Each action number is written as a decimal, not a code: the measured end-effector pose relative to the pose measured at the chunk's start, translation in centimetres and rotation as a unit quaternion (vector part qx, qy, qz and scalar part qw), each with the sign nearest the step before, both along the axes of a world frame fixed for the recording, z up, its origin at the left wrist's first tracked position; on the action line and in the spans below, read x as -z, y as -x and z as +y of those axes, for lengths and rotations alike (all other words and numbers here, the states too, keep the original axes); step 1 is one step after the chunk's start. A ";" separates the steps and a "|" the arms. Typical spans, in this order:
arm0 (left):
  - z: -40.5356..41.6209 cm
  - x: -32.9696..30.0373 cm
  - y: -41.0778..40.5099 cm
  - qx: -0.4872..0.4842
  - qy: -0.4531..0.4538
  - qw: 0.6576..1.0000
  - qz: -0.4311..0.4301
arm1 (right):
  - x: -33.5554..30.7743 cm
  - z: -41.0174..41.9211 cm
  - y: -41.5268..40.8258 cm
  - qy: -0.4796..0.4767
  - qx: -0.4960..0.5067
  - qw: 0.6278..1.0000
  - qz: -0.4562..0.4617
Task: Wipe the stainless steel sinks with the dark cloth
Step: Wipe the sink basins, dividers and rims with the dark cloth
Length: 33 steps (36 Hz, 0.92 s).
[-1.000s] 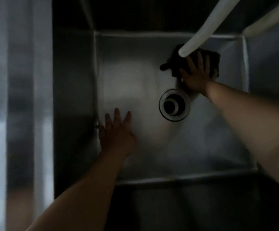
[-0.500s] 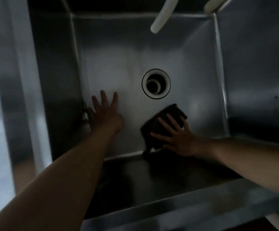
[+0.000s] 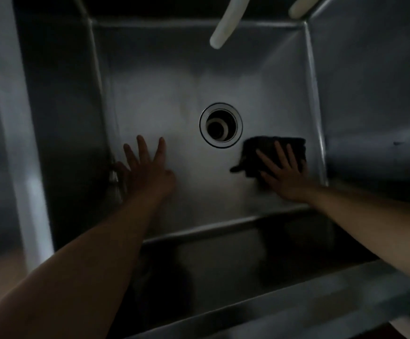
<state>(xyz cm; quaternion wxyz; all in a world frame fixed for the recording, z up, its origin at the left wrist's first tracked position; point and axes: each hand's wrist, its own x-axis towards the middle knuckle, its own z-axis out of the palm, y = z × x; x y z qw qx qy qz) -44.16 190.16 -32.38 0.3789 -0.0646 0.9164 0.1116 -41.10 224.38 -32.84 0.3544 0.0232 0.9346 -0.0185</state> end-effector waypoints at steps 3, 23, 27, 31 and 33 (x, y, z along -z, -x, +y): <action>-0.1 0.3 -0.2 0.006 -0.002 1.000 0.008 | 0.4 -1.9 6.3 0.012 0.046 0.999 0.024; 1.0 2.1 -1.2 -0.034 0.024 0.997 0.062 | 0.9 3.6 26.3 -0.008 0.073 0.993 0.089; 1.0 2.0 -1.2 -0.037 0.022 0.997 0.062 | -0.1 3.2 22.4 0.001 0.091 0.994 0.060; 0.8 1.5 -0.5 -0.024 0.028 0.999 0.017 | 0.0 2.7 16.5 0.002 0.158 0.987 0.037; 0.8 1.2 -0.2 -0.022 0.025 0.999 0.000 | -0.5 2.6 13.3 -0.003 0.197 0.980 0.017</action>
